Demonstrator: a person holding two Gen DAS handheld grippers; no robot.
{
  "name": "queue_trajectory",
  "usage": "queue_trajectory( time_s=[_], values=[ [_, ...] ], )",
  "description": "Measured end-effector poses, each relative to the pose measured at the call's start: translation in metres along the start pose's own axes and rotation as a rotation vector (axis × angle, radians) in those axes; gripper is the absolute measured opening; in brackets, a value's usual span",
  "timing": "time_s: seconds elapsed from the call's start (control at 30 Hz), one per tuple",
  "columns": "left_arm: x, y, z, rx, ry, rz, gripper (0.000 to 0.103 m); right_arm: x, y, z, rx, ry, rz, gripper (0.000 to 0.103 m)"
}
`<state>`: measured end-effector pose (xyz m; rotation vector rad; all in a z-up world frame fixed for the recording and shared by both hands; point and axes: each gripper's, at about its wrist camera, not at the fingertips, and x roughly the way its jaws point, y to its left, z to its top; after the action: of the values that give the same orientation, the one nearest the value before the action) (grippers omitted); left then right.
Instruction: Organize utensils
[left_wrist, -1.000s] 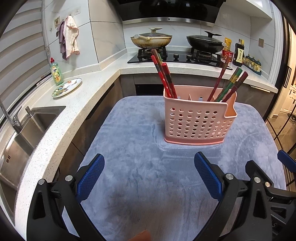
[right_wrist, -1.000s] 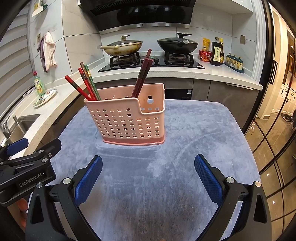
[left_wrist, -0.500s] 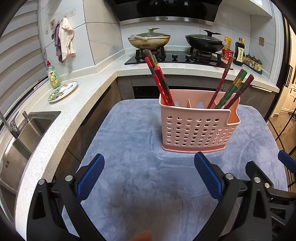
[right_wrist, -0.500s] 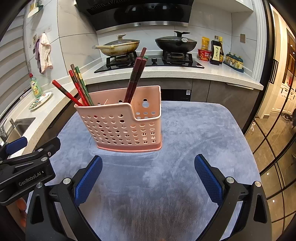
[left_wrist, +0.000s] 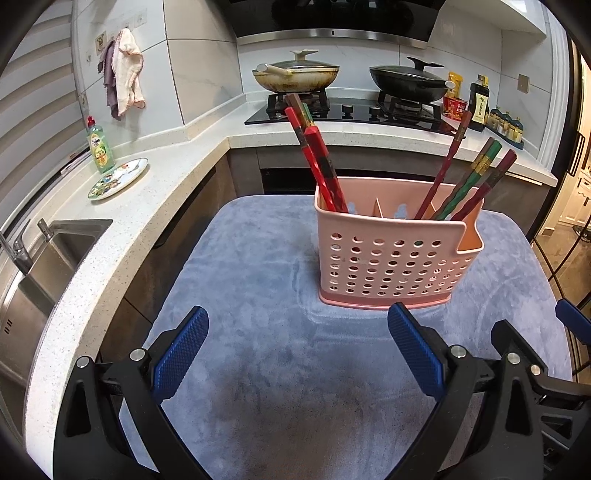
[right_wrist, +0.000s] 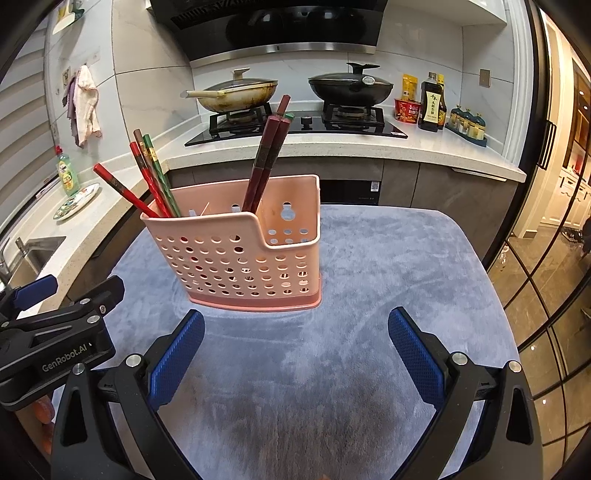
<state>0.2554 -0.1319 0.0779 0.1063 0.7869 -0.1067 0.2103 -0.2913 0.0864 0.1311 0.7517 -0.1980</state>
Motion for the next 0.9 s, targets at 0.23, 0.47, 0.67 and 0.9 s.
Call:
queue_trajectory(
  time_s=[0.23, 0.47, 0.67, 0.9],
  values=[
    [0.0051, 0.0027, -0.0015, -0.013, 0.01, -0.002, 0.093, 0.0018, 0.0025, 0.0002, -0.005, 0.001, -0.005, 0.096],
    [0.0071, 0.0049, -0.001, -0.017, 0.007, 0.007, 0.093, 0.0032, 0.003, 0.0014, -0.006, 0.003, -0.007, 0.096],
    [0.0067, 0.0056, -0.0005, -0.011, -0.001, 0.006, 0.093, 0.0039, 0.0034, 0.0017, -0.006, 0.004, -0.007, 0.096],
    [0.0064, 0.0076, -0.0001, -0.009, -0.001, 0.01, 0.093, 0.006, 0.0039, 0.0006, -0.009, 0.008, -0.01, 0.096]
  ],
)
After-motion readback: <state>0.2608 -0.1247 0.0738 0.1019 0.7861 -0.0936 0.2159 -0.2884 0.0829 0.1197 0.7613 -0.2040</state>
